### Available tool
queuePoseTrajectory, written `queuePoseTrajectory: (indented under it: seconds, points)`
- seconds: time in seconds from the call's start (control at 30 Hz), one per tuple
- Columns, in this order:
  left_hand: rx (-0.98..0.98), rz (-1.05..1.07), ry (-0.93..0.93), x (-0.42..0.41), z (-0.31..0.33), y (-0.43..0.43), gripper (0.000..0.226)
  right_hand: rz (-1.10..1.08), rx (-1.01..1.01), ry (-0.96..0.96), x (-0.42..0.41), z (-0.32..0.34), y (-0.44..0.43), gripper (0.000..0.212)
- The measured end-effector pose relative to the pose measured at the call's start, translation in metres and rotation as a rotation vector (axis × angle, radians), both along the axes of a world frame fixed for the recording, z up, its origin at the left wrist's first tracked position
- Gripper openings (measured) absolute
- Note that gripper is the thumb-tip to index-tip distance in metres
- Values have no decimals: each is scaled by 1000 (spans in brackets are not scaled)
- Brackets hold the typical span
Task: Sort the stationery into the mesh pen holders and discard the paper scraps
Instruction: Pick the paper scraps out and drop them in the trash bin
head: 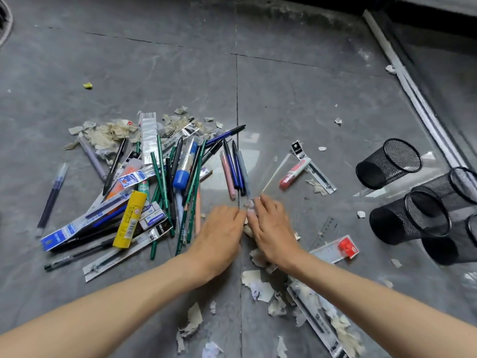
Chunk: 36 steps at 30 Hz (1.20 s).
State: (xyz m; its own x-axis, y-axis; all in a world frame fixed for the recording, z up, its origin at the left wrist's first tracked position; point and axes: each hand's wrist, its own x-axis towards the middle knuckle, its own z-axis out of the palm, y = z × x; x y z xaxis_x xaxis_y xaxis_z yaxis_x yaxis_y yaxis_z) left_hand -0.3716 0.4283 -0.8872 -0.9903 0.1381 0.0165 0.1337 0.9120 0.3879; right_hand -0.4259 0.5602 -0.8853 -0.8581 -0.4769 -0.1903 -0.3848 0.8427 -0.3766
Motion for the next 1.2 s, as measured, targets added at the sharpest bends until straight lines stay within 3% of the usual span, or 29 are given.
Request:
queuePoseTrajectory:
  seconds: [0.17, 0.33, 0.5, 0.8, 1.0, 1.2]
  points:
    - [15, 81, 26, -19, 5, 11, 37, 42, -104, 81, 7, 10, 20, 62]
    - [4, -49, 4, -39, 7, 26, 55, -309, -101, 256, -35, 13, 52, 32]
    - [-86, -107, -91, -69, 4, 33, 71, -373, 78, -17, -76, 2, 76, 56]
    - [-54, 20, 143, -135, 1, 62, 20, -170, 56, 61, -103, -10, 63, 47]
    - [-236, 189, 72, -145, -2, 59, 28, -144, -75, 104, -111, -19, 61, 38]
    - [-220, 5, 103, -154, -16, 41, 30, -172, -177, 401, -95, -20, 59, 29]
